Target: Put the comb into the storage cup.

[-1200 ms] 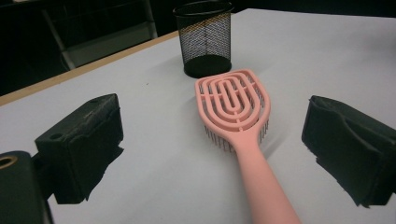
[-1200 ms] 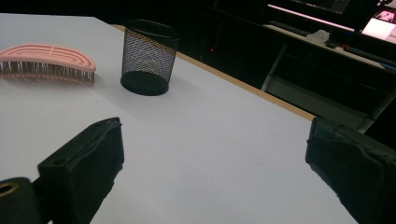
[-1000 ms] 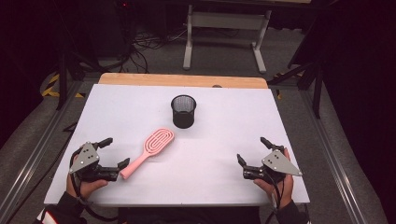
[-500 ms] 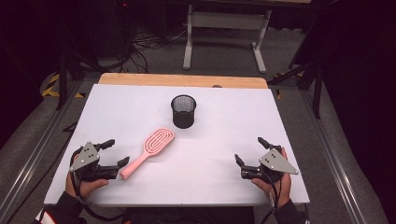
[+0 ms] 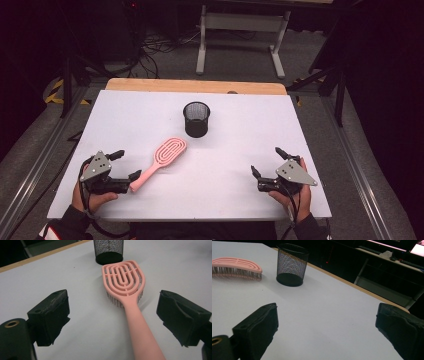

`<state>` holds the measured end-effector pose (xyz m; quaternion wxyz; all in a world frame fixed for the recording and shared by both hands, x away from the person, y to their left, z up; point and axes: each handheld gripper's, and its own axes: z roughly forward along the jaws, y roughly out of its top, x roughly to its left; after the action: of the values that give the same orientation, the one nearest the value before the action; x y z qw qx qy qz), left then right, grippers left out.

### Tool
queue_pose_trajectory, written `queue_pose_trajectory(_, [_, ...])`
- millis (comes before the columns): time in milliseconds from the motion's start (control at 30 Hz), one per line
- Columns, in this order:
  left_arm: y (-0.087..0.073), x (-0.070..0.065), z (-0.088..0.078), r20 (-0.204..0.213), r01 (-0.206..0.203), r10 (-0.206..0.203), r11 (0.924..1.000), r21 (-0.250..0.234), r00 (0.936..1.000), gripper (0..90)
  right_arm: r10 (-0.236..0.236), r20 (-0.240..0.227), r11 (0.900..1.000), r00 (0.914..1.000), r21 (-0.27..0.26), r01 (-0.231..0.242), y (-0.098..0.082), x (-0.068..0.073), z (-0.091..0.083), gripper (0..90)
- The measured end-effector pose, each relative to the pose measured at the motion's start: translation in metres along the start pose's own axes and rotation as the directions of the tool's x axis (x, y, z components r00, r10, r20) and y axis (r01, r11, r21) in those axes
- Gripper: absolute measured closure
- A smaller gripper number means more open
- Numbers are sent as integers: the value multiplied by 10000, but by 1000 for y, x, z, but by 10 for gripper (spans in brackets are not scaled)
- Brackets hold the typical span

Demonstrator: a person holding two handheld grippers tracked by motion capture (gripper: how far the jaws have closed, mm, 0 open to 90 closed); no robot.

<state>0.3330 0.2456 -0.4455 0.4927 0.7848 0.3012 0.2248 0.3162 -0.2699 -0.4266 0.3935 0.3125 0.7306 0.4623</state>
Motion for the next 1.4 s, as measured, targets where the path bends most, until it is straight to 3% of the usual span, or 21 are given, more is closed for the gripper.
queue_pose_trajectory(100, [0, -1, 0, -75, 85, -84, 9999, 137, 9999, 119, -25, -20, 10000, 10000, 27, 25, 1, 1, 1, 50])
queue_pose_trajectory(367, [3, -4, 0, -505, 396, -345, 9938, 1037, 9981, 117, -107, -208, 9999, 9997, 26, 108, 3, 3, 8, 50])
queue_pose_trajectory(433, [6, -4, 0, -354, 539, -497, 9903, 1278, 9981, 117, -124, -267, 9999, 9996, 43, 126, 3, 3, 9, 50])
queue_pose_trajectory(533, [10, -4, 6, -41, 598, -604, 9722, 2264, 9982, 113, -152, -295, 9999, 9994, -12, 152, 4, 3, 9, 50])
queue_pose_trajectory(633, [13, -4, 11, -67, 598, -605, 9555, 2890, 9981, 109, -119, -258, 9999, 9996, -24, 118, 5, 2, 8, 50])
queue_pose_trajectory(700, [15, -4, 13, -340, 665, -586, 9423, 3281, 9977, 109, -111, -256, 9999, 9996, -11, 111, 5, 3, 9, 50])
queue_pose_trajectory(867, [21, -3, 21, -342, 634, -543, 9175, 3928, 9979, 116, -166, -266, 9998, 9995, 74, 168, 4, 3, 10, 50])
queue_pose_trajectory(933, [23, -4, 23, -342, 640, -548, 9131, 4027, 9979, 115, -106, -261, 9999, 9996, 74, 108, 4, 2, 10, 50])
queue_pose_trajectory(1033, [29, -8, 34, -471, 662, -502, 8880, 4552, 9976, 128, -76, -235, 9999, 9997, 68, 78, 3, 1, 10, 50])
queue_pose_trajectory(1133, [32, -9, 43, -571, 765, -558, 8717, 4840, 9968, 141, -95, -214, 9999, 9997, 130, 97, 4, 2, 10, 50])
queue_pose_trajectory(1200, [32, -10, 47, -499, 734, -561, 8689, 4896, 9972, 153, -119, -151, 9997, 9998, 212, 122, 3, 2, 11, 51])
queue_pose_trajectory(1267, [35, -13, 59, -319, 565, -467, 8556, 5146, 9984, 171, -135, -165, 9997, 9998, 224, 138, 3, 2, 11, 51])
queue_pose_trajectory(1333, [36, -14, 66, -155, 496, -487, 8493, 5255, 9987, 176, -96, -176, 9996, 9998, 255, 100, 3, 2, 12, 51])
queue_pose_trajectory(1400, [37, -14, 70, -55, 494, -548, 8472, 5289, 9985, 208, -99, -184, 9995, 9998, 304, 104, 2, 2, 12, 51])
